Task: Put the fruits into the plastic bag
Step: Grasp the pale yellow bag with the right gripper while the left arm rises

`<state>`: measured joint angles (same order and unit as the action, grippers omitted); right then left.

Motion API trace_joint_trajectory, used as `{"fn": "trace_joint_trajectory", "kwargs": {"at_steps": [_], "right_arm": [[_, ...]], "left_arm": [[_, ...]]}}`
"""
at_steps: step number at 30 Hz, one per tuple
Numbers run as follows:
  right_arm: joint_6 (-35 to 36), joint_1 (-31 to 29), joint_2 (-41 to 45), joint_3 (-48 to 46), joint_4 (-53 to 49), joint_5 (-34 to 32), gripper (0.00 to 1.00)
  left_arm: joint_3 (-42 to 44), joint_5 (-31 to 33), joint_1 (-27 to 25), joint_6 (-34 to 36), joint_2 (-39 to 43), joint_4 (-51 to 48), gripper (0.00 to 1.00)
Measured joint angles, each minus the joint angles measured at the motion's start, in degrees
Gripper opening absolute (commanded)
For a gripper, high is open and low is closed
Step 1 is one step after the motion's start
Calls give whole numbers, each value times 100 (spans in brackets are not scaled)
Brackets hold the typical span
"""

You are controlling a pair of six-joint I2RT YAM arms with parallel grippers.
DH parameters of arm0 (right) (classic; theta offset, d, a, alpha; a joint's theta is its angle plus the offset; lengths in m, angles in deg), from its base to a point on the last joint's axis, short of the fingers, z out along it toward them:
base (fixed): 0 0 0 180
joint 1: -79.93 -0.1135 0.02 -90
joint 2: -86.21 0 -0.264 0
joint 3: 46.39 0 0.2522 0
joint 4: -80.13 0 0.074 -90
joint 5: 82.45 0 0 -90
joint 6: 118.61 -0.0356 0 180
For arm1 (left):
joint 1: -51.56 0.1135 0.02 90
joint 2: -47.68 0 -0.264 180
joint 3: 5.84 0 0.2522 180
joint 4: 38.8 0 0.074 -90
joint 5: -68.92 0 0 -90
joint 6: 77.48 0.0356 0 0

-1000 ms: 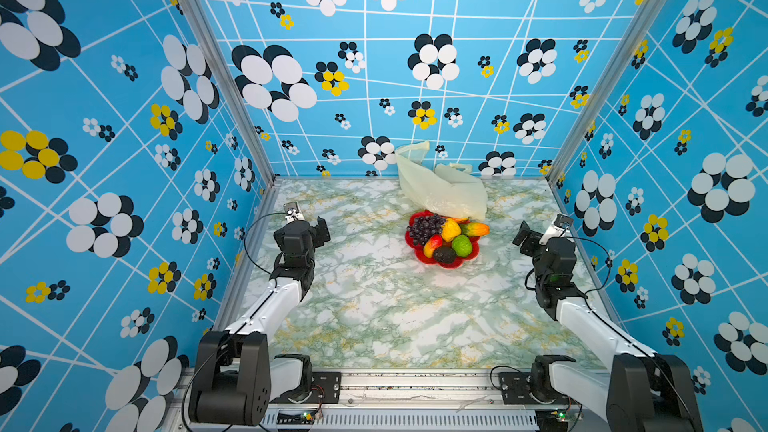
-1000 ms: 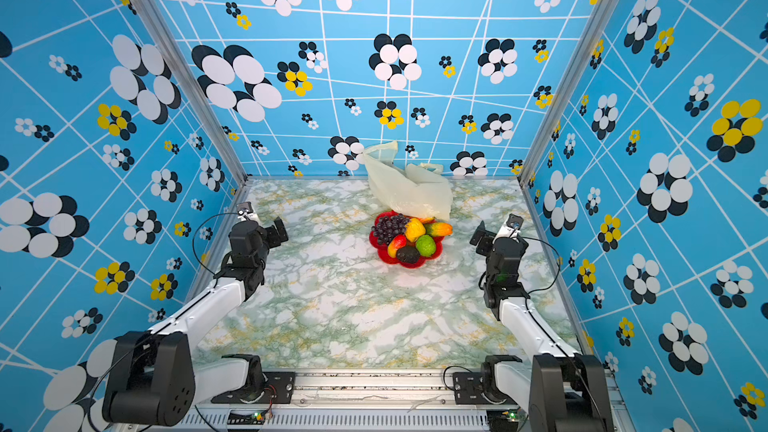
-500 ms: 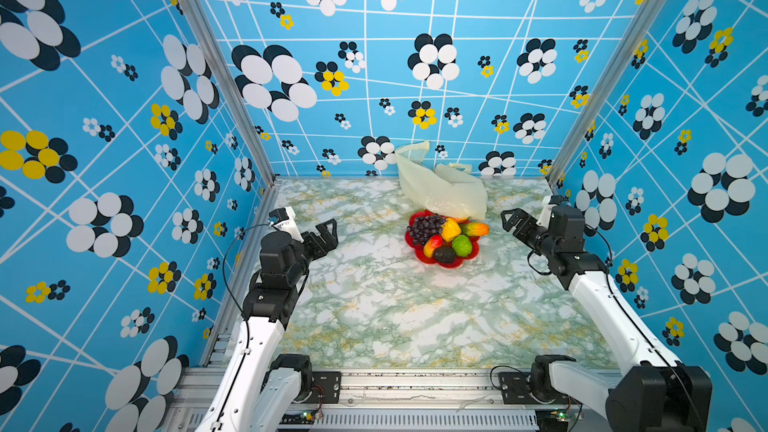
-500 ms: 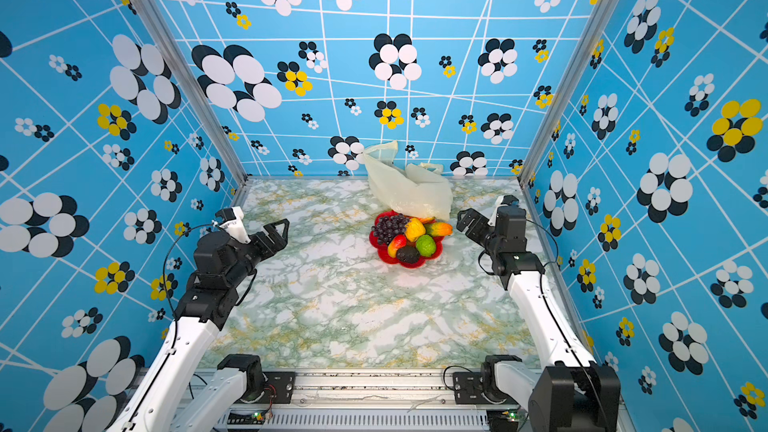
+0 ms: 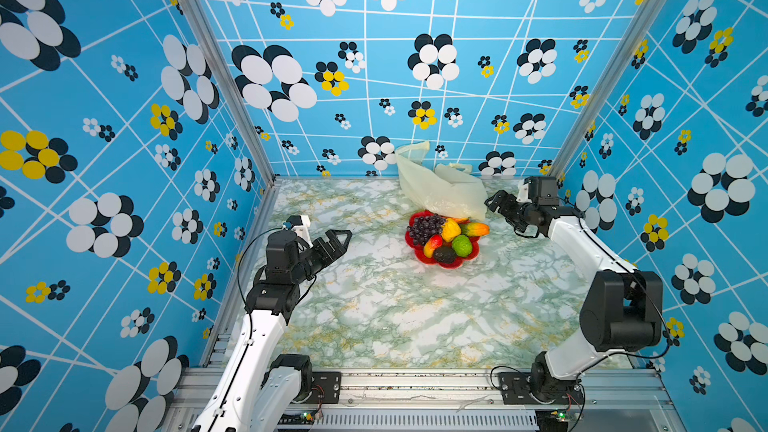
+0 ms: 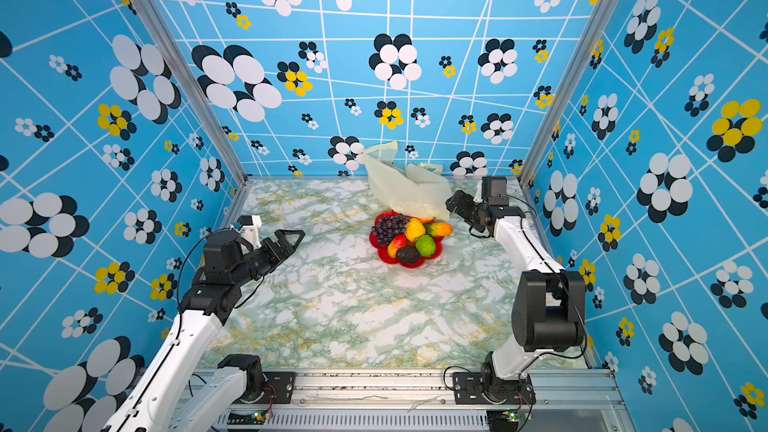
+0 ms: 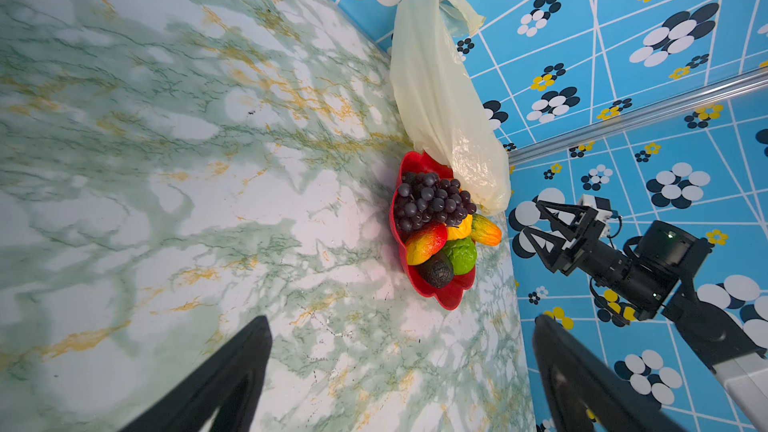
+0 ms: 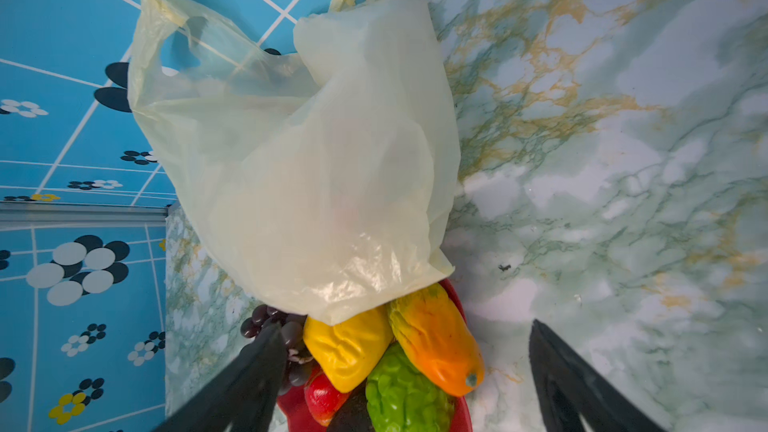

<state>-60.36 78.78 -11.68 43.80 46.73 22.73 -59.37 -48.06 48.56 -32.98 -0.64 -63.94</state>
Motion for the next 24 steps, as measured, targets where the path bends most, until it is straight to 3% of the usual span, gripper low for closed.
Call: {"fn": "trace_joint_trajectory", "kwargs": {"at_steps": [5, 8, 12, 15, 16, 24], "right_arm": [[96, -133, -848, 734, -83, -7, 90], [107, -227, -1318, 1141, -142, 0, 83], [76, -299, -1891, 1661, -216, 57, 53], [-50, -323, -1998, 1696, -203, 116, 8], [-68, -323, -1998, 1696, -195, 129, 0], [-190, -426, -1495, 1582, 321, -20, 0]], "left_arm": [[4, -35, 0, -2, 109, -57, 99], [17, -59, 0, -42, 140, -92, 99], [105, -74, 4, -63, 208, -157, 99], [142, -70, 7, -90, 321, -269, 99], [153, -70, 7, -103, 367, -302, 99], [160, -131, 44, -103, 442, -389, 99]]}}
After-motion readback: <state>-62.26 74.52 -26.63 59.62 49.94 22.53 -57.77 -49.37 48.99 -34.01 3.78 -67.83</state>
